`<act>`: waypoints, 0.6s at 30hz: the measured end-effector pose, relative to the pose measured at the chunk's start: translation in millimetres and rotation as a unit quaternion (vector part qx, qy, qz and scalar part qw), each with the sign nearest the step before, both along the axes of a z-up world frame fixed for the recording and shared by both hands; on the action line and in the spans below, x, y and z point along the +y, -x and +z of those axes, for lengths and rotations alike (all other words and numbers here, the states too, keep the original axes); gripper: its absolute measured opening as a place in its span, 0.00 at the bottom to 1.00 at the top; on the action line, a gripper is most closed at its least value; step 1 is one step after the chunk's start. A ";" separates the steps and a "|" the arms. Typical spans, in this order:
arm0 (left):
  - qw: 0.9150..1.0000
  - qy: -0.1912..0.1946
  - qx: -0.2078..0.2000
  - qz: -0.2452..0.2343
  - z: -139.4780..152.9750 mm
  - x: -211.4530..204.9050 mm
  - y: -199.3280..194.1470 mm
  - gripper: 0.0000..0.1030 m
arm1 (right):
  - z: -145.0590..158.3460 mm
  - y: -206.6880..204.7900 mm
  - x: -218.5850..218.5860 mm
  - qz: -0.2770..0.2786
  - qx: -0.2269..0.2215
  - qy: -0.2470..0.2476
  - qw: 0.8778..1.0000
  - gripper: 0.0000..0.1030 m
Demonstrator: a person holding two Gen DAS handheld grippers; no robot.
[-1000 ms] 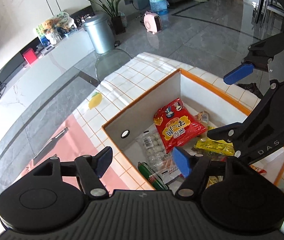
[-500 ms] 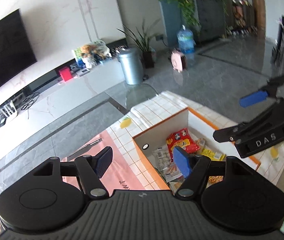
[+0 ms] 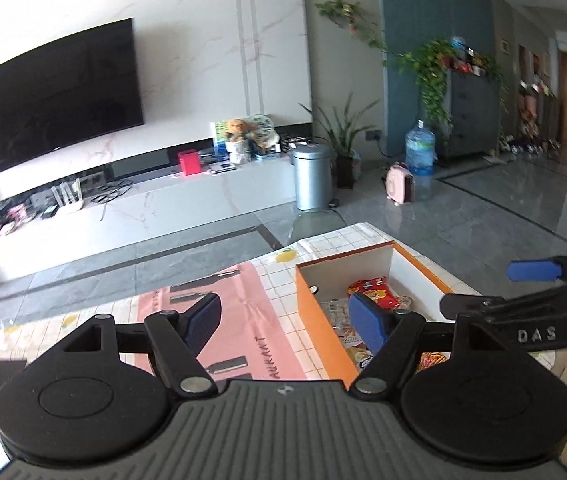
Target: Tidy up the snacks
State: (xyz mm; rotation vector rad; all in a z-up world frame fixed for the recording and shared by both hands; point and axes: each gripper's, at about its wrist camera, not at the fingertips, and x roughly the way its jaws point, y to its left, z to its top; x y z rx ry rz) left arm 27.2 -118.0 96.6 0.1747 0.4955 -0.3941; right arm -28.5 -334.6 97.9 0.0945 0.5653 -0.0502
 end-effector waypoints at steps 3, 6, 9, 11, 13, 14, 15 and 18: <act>1.000 -0.011 -0.007 0.022 -12.1 5.6 7.3 0.83 | -7.7 16.3 14.7 -0.005 -0.016 0.006 1.000 0.93; 0.999 -0.014 -0.012 0.047 -23.3 12.8 14.4 0.83 | -16.4 29.9 26.4 -0.013 -0.031 0.010 0.999 0.95; 0.998 -0.003 -0.009 0.066 -33.2 21.8 14.4 0.84 | -29.0 38.1 36.6 -0.029 -0.042 0.026 0.998 0.96; 0.998 0.006 0.001 0.070 -40.5 28.4 15.5 0.86 | -39.5 40.4 40.7 -0.042 -0.040 0.027 0.998 0.96; 0.997 0.016 0.012 0.072 -47.7 32.4 13.7 0.86 | -50.0 40.4 42.8 -0.049 -0.035 0.021 0.998 0.96; 0.997 0.019 0.015 0.073 -52.5 34.4 14.7 0.86 | -55.5 39.7 43.4 -0.049 -0.030 0.018 0.998 0.96; 0.997 0.020 0.017 0.075 -56.7 34.7 12.7 0.86 | -60.6 37.5 43.9 -0.047 -0.024 0.016 0.998 0.96; 0.996 0.011 0.036 0.080 -70.1 33.8 6.0 0.86 | -75.3 29.0 47.1 -0.042 -0.004 0.021 0.999 0.96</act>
